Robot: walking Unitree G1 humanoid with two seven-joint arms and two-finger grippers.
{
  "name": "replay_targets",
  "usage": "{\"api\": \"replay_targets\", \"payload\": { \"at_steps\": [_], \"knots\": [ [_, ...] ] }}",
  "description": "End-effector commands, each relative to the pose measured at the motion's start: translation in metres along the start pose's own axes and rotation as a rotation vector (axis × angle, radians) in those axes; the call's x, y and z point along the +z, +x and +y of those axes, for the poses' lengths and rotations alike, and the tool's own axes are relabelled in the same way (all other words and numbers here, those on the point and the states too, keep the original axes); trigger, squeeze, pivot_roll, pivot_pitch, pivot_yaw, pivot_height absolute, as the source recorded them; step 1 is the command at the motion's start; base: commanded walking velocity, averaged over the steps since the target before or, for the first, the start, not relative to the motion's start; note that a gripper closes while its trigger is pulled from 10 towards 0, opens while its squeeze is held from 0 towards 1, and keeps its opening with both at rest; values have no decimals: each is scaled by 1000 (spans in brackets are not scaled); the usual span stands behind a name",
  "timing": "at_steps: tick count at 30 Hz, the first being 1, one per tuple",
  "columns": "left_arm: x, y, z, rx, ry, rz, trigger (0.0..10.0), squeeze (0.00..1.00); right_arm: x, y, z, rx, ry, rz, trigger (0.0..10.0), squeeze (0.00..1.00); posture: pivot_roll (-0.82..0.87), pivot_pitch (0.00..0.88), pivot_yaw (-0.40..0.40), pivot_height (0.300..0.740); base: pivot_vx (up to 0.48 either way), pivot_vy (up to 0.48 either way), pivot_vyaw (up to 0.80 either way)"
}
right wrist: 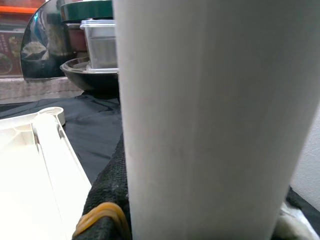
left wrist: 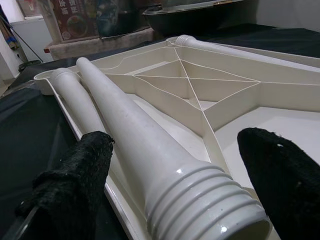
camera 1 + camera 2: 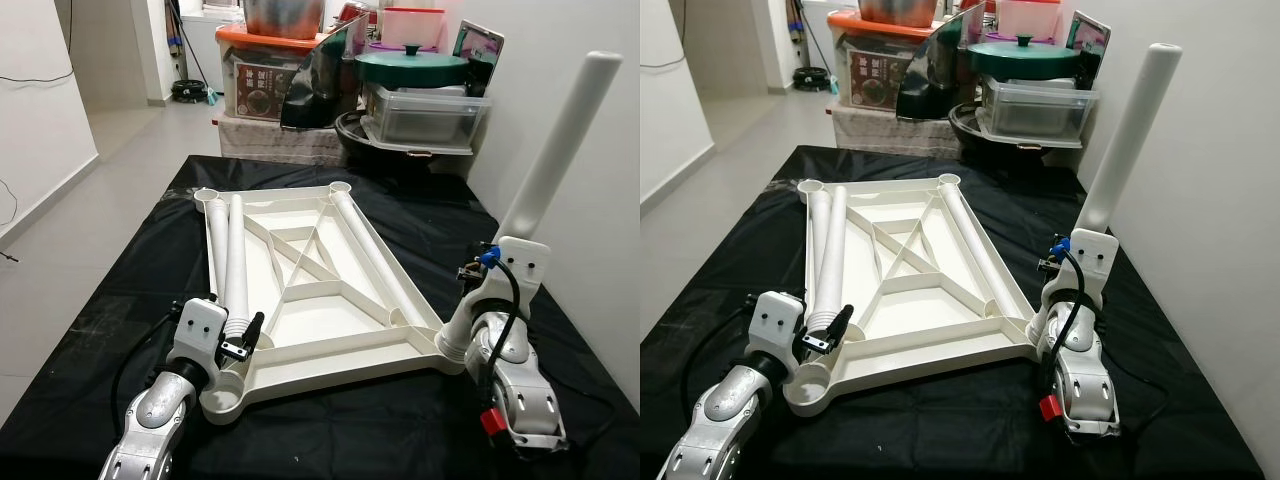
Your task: Building children table
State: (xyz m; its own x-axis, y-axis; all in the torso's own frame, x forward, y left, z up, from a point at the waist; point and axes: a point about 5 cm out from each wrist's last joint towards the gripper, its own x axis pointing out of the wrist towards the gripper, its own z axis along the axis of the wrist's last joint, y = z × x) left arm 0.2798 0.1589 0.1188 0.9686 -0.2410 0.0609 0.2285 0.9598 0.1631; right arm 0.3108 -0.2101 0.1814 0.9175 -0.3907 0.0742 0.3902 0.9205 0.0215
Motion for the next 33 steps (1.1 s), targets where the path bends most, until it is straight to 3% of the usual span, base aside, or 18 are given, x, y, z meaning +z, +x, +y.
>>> {"api": "replay_targets", "payload": {
  "at_steps": [1, 14, 32, 33],
  "knots": [
    [-3, 1, -2, -10, 15, 12, 10000, 0, -29, -5, -9, -31, -85, 113, 10000, 0, 35, 0, -69, 740, 0, 0, 0],
    [-4, 1, -3, -14, 20, 14, 10000, 0, -9, -5, -5, 6, -80, 66, 10000, 0, 28, 0, -67, 740, 0, 0, 0],
    [-5, 1, -5, -22, 20, 15, 10000, 0, -3, -10, -3, 9, -34, 53, 10000, 0, 23, 0, -59, 740, 0, 0, 0],
    [-5, 1, -5, -23, 21, 15, 10000, 0, -1, -10, -3, 13, -29, 45, 10000, 298, 23, 0, -59, 740, 0, 0, 0]
  ]
}}
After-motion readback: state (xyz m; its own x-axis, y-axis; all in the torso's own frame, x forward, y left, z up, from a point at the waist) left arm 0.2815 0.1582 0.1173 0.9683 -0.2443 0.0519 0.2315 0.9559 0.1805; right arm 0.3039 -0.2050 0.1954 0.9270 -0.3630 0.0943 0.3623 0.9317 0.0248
